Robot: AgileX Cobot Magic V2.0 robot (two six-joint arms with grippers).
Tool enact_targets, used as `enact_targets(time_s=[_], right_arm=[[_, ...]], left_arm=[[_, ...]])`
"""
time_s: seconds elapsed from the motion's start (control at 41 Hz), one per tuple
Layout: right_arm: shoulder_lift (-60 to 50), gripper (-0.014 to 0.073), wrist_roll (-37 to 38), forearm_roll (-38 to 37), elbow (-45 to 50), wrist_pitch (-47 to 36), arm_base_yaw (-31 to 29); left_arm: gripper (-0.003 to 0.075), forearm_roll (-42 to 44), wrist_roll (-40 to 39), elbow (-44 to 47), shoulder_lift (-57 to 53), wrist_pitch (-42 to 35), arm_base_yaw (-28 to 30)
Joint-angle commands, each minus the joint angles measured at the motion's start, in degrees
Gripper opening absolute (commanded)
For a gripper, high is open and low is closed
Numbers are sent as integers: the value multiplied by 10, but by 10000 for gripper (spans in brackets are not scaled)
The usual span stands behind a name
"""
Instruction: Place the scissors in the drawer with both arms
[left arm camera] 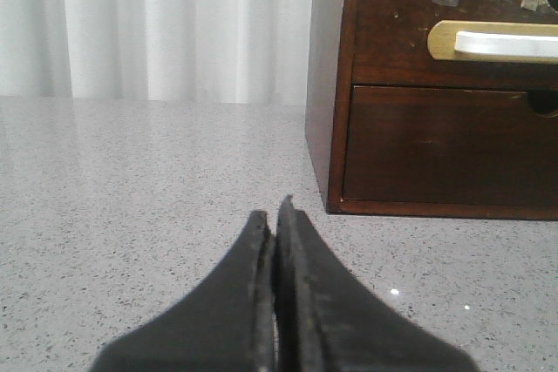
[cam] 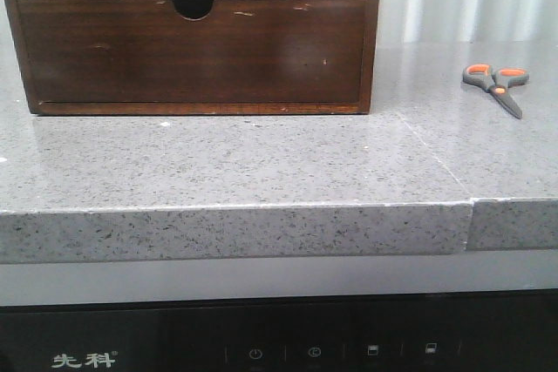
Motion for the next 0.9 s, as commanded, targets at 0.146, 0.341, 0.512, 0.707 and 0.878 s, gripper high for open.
enact_targets(time_s=[0.146, 0.341, 0.512, 0.707, 0.878], right_arm=[[-10, -67, 0, -5, 1, -48, 2], [-10, -67, 0, -5, 1, -48, 2], [-10, -67, 0, -5, 1, -48, 2], [-10, -67, 0, -5, 0, -72, 2], [-9, -67, 0, -5, -54, -30, 2]], left_arm=[[-20, -5, 0, 15, -10, -46, -4], [-20, -5, 0, 15, -10, -46, -4], [-20, -5, 0, 15, -10, -46, -4], [-20, -5, 0, 15, -10, -65, -4], [-20, -5, 0, -24, -10, -91, -4]])
